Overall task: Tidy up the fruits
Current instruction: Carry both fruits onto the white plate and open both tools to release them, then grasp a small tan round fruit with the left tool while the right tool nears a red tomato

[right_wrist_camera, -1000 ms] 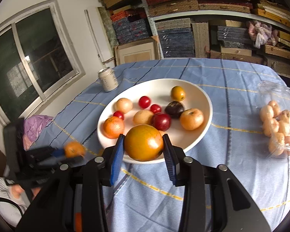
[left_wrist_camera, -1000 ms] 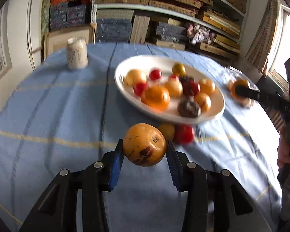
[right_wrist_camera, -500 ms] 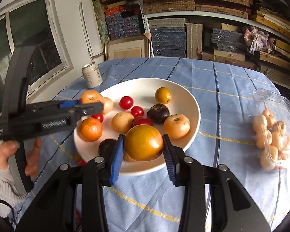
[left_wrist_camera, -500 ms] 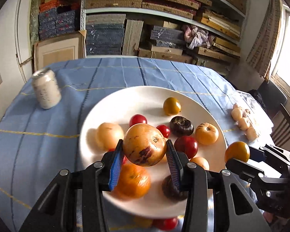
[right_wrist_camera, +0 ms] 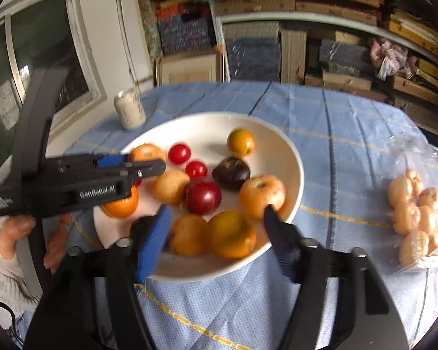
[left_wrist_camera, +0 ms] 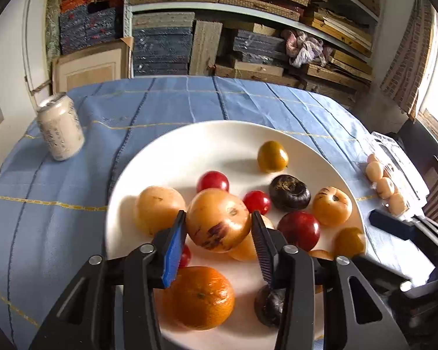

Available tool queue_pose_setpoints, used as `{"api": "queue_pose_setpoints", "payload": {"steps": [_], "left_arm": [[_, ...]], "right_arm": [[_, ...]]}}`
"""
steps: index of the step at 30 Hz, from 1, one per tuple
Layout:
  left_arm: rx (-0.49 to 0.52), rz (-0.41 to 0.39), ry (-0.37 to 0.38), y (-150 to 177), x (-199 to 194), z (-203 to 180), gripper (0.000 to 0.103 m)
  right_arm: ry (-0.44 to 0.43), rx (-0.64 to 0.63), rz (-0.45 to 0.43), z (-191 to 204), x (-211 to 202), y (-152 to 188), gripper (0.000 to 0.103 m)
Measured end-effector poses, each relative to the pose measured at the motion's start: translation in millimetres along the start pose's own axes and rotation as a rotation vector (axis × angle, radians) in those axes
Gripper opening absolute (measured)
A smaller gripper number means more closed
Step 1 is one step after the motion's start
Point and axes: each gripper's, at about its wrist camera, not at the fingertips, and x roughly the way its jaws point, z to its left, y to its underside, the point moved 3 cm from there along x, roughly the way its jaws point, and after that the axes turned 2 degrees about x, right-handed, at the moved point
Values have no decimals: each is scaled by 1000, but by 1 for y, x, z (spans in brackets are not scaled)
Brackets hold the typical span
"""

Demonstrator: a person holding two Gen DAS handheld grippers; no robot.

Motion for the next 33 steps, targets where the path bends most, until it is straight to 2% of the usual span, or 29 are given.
{"api": "queue_pose_setpoints", "payload": {"steps": [1, 5, 7, 9, 14, 16, 19, 22, 26, 33], "left_arm": [[-4, -10, -3, -1, -4, 1, 57], [-14, -49, -13, 0, -35, 10, 61], [-11, -67, -26, 4, -54, 14, 67], [-17, -94, -49, 16, -80, 22, 73], [-67, -106, -61, 62, -121, 38, 84], [-77, -101, -63, 80, -128, 39, 88], [-73, -78, -64, 106, -129, 35, 88], [-54, -62, -78, 113, -122, 29, 88], [5, -56, -140, 113, -105, 21, 88], [104, -76, -112, 113, -91, -1, 88]], "right_arm": [[-3, 1, -10, 0, -4, -2, 66], [-32, 8, -77, 8, -37, -10, 66], [-51, 2, -106, 16, -56, -11, 67], [-76, -2, -138, 26, -78, -9, 78], [-94, 4, -146, 42, -109, 18, 84], [-76, 25, -158, 42, -117, 39, 92], [-71, 84, -148, 36, -118, 66, 94], [-68, 135, -110, 23, -110, 81, 94], [-61, 167, -116, 13, -109, 83, 95], [-45, 239, -99, -6, -105, 84, 97]]}}
